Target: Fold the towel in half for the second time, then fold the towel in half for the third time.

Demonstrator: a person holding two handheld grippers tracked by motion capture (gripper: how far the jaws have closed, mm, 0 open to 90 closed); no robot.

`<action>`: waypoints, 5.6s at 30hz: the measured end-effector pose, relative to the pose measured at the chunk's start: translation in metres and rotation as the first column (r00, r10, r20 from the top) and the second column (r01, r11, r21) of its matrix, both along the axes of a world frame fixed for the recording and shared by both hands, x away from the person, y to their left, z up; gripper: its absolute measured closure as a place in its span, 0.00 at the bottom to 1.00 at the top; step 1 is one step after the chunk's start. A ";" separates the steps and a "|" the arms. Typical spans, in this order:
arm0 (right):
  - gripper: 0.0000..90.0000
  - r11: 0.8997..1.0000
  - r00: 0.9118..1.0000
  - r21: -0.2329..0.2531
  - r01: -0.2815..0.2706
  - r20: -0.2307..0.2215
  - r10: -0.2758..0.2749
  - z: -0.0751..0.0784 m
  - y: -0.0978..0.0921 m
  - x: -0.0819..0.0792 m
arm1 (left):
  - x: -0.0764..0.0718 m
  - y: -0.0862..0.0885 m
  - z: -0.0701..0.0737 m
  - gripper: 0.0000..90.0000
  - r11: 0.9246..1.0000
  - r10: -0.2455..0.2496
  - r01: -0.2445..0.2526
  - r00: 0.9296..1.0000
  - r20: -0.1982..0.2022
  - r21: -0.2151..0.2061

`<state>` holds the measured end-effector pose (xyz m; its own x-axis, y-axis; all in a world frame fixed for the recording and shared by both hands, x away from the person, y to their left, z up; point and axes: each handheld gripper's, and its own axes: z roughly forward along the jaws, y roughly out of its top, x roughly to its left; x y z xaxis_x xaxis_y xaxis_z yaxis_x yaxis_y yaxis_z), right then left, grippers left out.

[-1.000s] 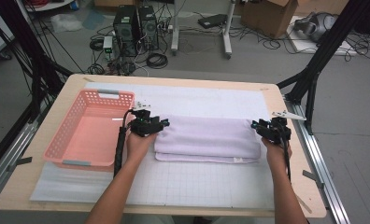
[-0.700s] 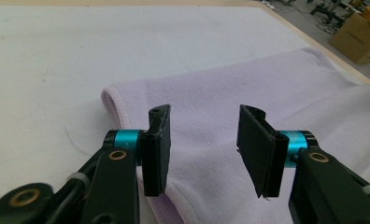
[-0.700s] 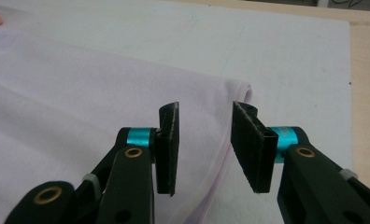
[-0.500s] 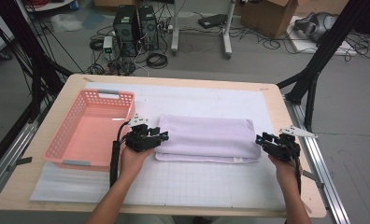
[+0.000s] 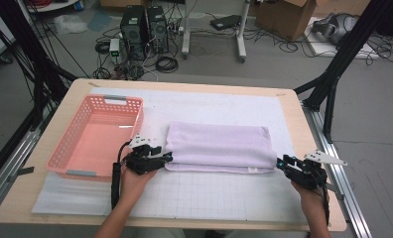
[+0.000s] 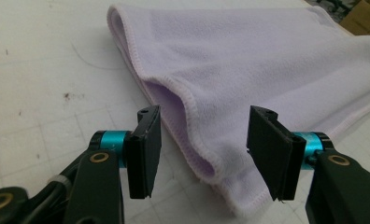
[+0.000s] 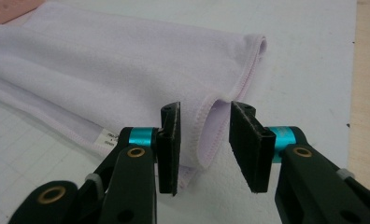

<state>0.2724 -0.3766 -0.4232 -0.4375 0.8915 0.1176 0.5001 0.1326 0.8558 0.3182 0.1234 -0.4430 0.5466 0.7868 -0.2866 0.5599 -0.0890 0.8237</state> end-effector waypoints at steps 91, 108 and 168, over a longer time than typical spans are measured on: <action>0.27 1.000 0.998 -0.021 0.005 0.066 -0.004 -0.007 -0.008 -0.019 | -0.022 -0.012 0.004 0.26 0.995 -0.095 0.098 0.980 0.175 -0.007; 0.25 1.000 0.999 -0.018 -0.019 0.046 0.019 -0.010 -0.003 -0.014 | -0.018 -0.016 -0.002 0.26 0.997 -0.082 0.080 0.990 0.112 0.015; 0.37 0.832 0.855 -0.204 -0.516 -0.184 0.485 0.000 0.267 0.186 | -0.015 -0.028 -0.008 0.88 0.993 -0.009 0.012 1.000 -0.027 0.117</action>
<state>0.4585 -0.1094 -0.4235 -0.8276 0.5612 0.0120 0.4055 0.5829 0.7041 0.3027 0.0958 -0.4509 0.5482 0.8102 -0.2074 0.5800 -0.1897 0.7922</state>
